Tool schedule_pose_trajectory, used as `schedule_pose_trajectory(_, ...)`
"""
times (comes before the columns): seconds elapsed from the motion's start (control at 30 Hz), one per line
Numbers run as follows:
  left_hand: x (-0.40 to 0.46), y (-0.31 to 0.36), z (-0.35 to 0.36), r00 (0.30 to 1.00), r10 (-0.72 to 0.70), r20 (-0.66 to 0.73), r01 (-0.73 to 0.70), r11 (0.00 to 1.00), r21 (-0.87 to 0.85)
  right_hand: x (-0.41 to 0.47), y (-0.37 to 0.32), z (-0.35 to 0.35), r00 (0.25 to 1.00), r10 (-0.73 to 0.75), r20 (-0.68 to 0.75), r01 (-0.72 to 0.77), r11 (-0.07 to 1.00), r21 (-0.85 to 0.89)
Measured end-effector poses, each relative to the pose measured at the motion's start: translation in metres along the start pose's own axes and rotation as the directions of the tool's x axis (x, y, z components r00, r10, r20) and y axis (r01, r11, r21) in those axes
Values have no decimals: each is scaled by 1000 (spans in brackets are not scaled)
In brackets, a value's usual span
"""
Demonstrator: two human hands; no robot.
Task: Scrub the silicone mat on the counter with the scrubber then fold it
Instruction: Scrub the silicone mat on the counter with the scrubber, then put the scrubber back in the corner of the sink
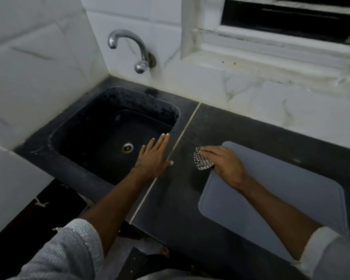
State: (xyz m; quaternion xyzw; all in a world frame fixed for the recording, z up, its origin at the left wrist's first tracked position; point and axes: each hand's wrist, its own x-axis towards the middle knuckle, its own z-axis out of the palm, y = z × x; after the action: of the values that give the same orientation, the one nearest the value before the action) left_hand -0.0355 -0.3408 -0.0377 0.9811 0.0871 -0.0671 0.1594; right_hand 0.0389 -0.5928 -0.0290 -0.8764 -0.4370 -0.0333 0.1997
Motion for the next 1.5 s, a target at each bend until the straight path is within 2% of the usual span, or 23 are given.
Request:
schedule_pose_trajectory(0.17, -15, -31, -27, 991, -61, -116, 63, 998, 9, 57, -2, -8, 990, -140, -20, 138, 989, -61)
schedule_pose_trajectory(0.3, -12, -63, -49, 976, -167, -137, 172, 985, 31, 108, -14, -8, 970, -244, -17, 242, 967, -75)
schedule_pose_trajectory(0.43, -4, -103, -72, 956, -234, -175, 243, 970, 32, 163, -34, 0, 958, -286, 10, 286, 958, -36)
schedule_pose_trajectory(0.6, 18, -163, -107, 952, -248, -179, 261, 964, 53, 243, -53, 19, 956, -292, 29, 293, 956, -24)
schedule_pose_trajectory(0.93, 102, -290, -166, 964, -232, -128, 247, 963, 110, 398, -95, 81, 981, -171, 88, 172, 985, -3)
schedule_pose_trajectory(1.27, 181, -364, -168, 976, -183, -120, 196, 975, 109, 499, -105, 132, 972, -122, 201, 124, 992, 4)
schedule_pose_trajectory(1.4, 209, -382, -157, 978, -167, -127, 182, 977, 111, 535, -97, 156, 968, -13, 252, 2, 999, 43)
schedule_pose_trajectory(1.5, 227, -393, -147, 981, -145, -125, 158, 982, 99, 570, -88, 173, 928, 107, 357, -113, 994, -4)
